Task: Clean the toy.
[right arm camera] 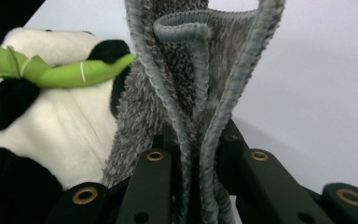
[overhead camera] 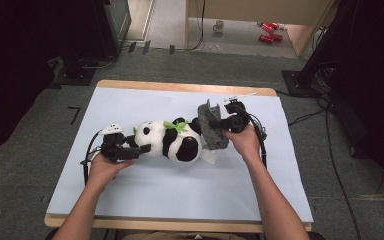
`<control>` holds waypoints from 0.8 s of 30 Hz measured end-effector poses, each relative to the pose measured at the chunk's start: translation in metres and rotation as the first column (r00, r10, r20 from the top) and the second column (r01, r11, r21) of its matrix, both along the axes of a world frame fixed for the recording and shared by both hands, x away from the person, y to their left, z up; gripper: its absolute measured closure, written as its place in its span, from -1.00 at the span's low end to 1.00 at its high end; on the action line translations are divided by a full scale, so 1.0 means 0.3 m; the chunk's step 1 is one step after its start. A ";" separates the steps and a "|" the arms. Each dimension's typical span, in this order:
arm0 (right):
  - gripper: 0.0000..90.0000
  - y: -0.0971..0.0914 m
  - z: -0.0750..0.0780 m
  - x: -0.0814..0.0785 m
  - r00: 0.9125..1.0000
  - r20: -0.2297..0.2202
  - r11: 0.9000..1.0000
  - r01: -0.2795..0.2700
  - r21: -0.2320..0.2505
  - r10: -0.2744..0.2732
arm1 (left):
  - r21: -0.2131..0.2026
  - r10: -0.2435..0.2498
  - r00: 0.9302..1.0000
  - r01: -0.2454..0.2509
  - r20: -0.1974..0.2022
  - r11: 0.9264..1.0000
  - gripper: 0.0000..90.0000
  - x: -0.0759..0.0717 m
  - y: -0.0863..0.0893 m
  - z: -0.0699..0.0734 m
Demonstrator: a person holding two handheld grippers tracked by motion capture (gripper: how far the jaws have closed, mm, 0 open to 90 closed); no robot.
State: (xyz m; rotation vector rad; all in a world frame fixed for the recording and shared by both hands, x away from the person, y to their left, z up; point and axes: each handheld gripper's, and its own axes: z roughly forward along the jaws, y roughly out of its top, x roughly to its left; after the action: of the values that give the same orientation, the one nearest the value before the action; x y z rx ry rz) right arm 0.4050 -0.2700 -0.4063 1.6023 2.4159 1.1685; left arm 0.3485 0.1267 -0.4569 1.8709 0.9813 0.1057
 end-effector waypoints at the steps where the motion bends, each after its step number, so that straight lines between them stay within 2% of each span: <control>1: 0.78 -0.005 -0.006 -0.003 1.000 -0.001 1.000 0.003 0.000 -0.003 | 0.000 -0.001 1.000 0.001 -0.002 1.000 -0.46 0.001 0.000 0.000; 9: 0.78 -0.046 -0.026 -0.015 0.999 -0.028 0.999 0.032 -0.030 -0.033 | -0.013 -0.006 1.000 0.006 -0.014 1.000 -0.47 0.013 0.005 0.001; 15: 0.78 -0.060 0.027 -0.026 0.999 0.013 0.999 0.038 0.018 -0.038 | -0.014 -0.006 1.000 0.005 -0.015 1.000 -0.47 0.013 0.005 0.000; 19: 0.78 -0.029 0.081 -0.026 0.998 0.056 0.999 0.008 0.046 -0.011 | -0.008 -0.002 1.000 0.002 -0.012 1.000 -0.47 0.006 0.003 -0.002; 24: 0.78 0.054 0.135 -0.018 0.994 0.095 0.997 -0.056 0.055 0.051 | 0.008 0.000 1.000 0.000 -0.002 1.000 -0.47 -0.009 0.002 -0.005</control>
State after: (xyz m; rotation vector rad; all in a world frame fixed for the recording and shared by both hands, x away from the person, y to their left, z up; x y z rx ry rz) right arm 0.3996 -0.2537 -0.3658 1.4702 2.4020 1.3025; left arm 0.3457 0.1273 -0.4585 1.8789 0.9838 0.1081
